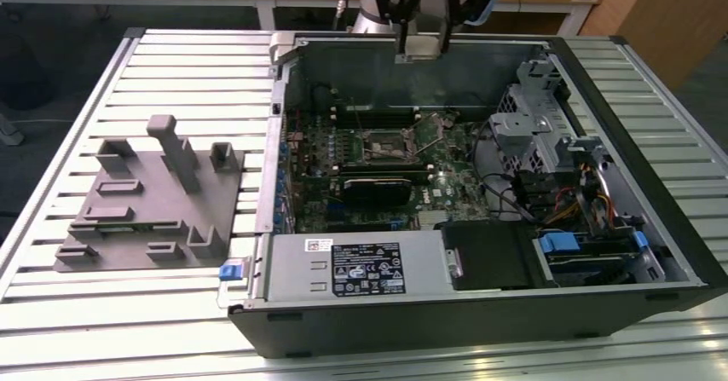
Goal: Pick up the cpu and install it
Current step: 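Place the cpu into insertion slot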
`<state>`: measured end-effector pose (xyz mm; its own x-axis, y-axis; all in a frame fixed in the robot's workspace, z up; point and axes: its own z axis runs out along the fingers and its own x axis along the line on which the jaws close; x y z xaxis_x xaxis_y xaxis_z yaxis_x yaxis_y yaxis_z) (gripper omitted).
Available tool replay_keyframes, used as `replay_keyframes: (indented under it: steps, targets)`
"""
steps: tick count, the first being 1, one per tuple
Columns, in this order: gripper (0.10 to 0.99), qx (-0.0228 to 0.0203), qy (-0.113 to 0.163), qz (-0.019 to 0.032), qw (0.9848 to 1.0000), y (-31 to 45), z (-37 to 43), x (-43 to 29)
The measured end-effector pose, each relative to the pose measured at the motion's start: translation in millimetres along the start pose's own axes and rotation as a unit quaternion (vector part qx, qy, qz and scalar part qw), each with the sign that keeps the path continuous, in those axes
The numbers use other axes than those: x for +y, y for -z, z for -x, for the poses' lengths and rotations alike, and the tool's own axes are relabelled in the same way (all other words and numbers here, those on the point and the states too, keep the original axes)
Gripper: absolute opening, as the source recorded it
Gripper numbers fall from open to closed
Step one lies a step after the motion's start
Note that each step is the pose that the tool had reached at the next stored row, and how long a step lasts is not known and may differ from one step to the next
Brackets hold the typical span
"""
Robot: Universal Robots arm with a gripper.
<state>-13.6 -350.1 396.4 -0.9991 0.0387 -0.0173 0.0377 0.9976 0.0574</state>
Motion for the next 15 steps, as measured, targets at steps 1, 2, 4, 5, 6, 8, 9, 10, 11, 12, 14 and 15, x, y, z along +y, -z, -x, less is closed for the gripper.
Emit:
replay_keyframes:
  steps: [1, 2, 4, 5, 6, 8, 9, 10, 11, 12, 14, 15]
  targets:
    - [0.537, -0.0005, -0.007, -0.0002, 1.0000, -0.2, 0.0, 0.0]
    - [0.537, -0.0010, -0.014, -0.0004, 0.9999, -0.5, 0.0, 0.0]
    - [0.537, -0.0020, -0.032, -0.0009, 0.9995, -1.3, 0.0, 0.0]
    - [0.537, -0.0025, -0.040, -0.0010, 0.9992, -1.7, 0.0, 0.0]
    - [0.537, -0.0030, -0.047, -0.0011, 0.9989, -2.1, 0.0, 0.0]
    - [0.537, -0.0038, -0.061, -0.0013, 0.9981, -2.6, -0.1, 0.0]
    - [0.537, -0.0042, -0.068, -0.0014, 0.9977, -2.7, -0.1, 0.0]
    - [0.537, -0.0046, -0.075, -0.0016, 0.9972, -2.8, -0.1, 0.1]
    - [0.537, -0.0050, -0.081, -0.0017, 0.9967, -3.1, -0.1, 0.1]
    - [0.537, -0.0054, -0.088, -0.0018, 0.9961, -3.4, -0.1, 0.1]
    - [0.537, -0.0061, -0.101, -0.0020, 0.9948, -3.8, -0.1, 0.2]
    - [0.537, -0.0065, -0.108, -0.0022, 0.9942, -4.0, -0.1, 0.2]
